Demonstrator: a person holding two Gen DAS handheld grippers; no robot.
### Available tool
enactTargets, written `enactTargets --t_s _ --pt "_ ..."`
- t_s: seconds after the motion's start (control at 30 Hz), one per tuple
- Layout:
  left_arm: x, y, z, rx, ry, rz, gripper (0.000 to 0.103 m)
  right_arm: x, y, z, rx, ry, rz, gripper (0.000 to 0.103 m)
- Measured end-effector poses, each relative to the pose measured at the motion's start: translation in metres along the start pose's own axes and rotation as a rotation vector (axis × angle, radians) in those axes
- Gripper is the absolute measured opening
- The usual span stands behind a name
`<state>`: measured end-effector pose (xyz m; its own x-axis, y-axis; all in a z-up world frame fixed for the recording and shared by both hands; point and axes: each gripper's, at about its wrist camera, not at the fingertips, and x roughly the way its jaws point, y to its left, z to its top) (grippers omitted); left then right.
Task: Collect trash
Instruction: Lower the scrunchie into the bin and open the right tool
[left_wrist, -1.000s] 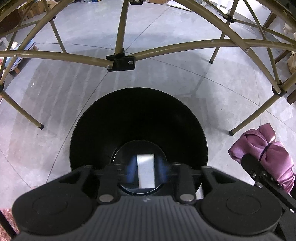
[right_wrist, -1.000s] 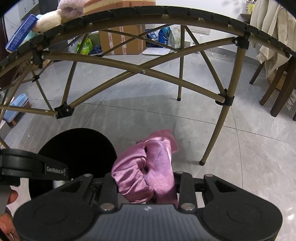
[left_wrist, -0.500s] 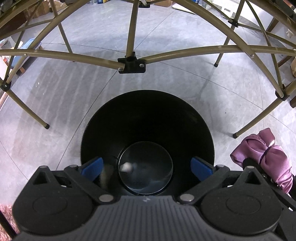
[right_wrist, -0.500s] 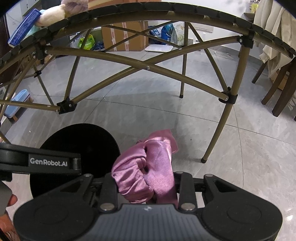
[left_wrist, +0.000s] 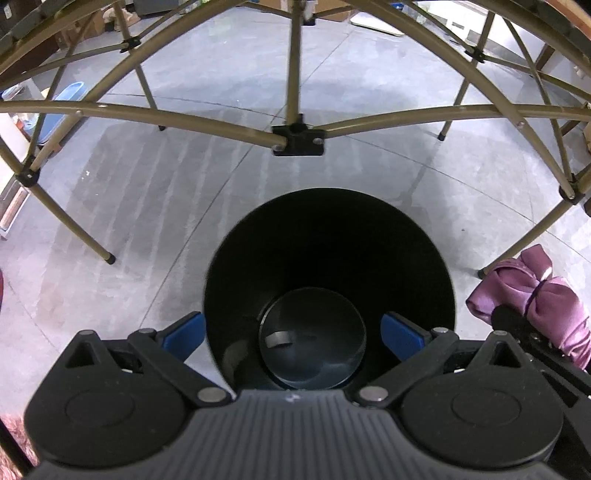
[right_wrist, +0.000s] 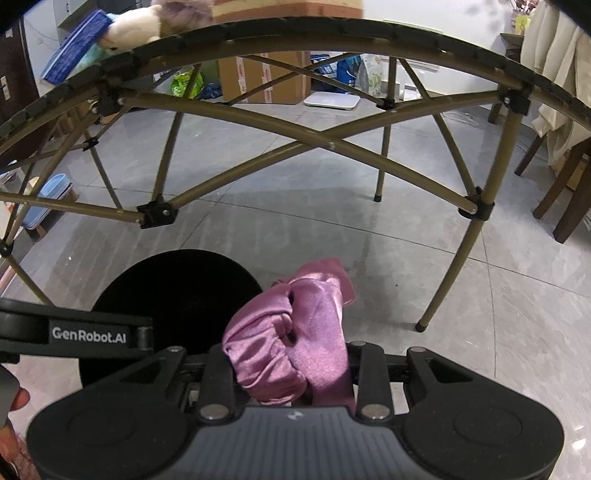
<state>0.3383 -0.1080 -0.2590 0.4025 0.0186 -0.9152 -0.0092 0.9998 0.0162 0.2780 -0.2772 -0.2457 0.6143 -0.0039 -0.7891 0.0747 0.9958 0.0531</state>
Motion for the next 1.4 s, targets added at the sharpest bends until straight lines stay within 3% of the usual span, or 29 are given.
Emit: enactTargets --t_s 0.43,1.13,1.4 --pt "0.000 0.043 0.000 -0.027 0.000 0.080 0.103 0.000 0.043 0.007 -0.065 0.005 0.048 0.030" --pt "0.013 0.120 -0.015 -0.091 0.046 0.188 0.103 0.039 0.110 0.005 -0.128 0.127 0.081 0.030" --pt "0.016 0.125 -0.016 -0.104 0.060 0.203 0.103 0.060 0.119 0.001 -0.132 0.186 0.070 0.030"
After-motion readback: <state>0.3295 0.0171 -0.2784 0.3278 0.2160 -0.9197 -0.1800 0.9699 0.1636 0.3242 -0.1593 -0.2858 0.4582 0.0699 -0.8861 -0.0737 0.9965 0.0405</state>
